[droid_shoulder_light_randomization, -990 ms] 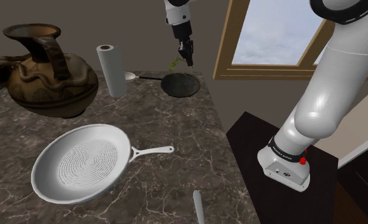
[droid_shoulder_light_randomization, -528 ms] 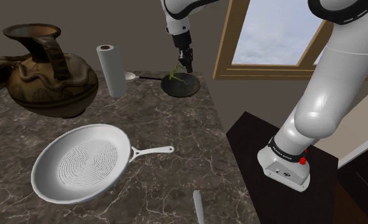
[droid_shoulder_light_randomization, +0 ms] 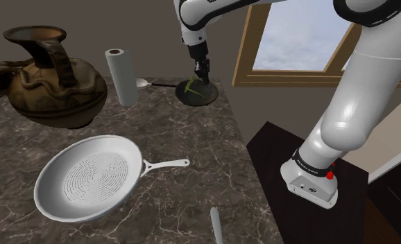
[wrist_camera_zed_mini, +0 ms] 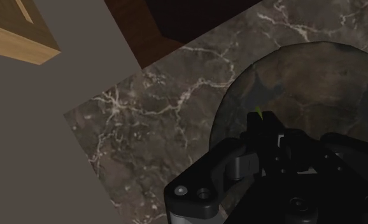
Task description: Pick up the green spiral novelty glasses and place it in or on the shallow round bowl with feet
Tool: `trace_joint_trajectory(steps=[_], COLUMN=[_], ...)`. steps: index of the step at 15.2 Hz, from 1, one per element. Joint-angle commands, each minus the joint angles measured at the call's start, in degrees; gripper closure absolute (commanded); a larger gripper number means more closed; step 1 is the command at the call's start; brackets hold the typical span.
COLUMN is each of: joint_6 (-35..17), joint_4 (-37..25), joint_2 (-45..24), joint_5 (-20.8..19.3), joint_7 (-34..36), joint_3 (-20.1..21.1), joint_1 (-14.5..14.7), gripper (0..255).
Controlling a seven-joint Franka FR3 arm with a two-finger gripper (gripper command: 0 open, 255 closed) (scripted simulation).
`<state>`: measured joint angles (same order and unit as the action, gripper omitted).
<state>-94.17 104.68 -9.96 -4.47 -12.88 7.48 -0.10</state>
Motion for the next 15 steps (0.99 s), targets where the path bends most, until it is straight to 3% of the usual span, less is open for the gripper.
trace_joint_trajectory(steps=[1,3,4,9,13,15], joint_6=[0.0,0.0,0.0,0.0,7.6,7.6], joint_4=[0.0,0.0,0.0,0.0,-9.4,-9.4], joint_2=[0.0,0.0,0.0,0.0,-1.9,-1.9], joint_5=[0.0,0.0,0.0,0.0,-0.1,-0.1], joint_7=[0.0,0.0,0.0,0.0,0.0,0.0], joint_3=[0.0,0.0,0.0,0.0,0.2,0.2], joint_1=[0.0,0.0,0.0,0.0,0.4,0.4], gripper=[255,255,0,0,0,0])
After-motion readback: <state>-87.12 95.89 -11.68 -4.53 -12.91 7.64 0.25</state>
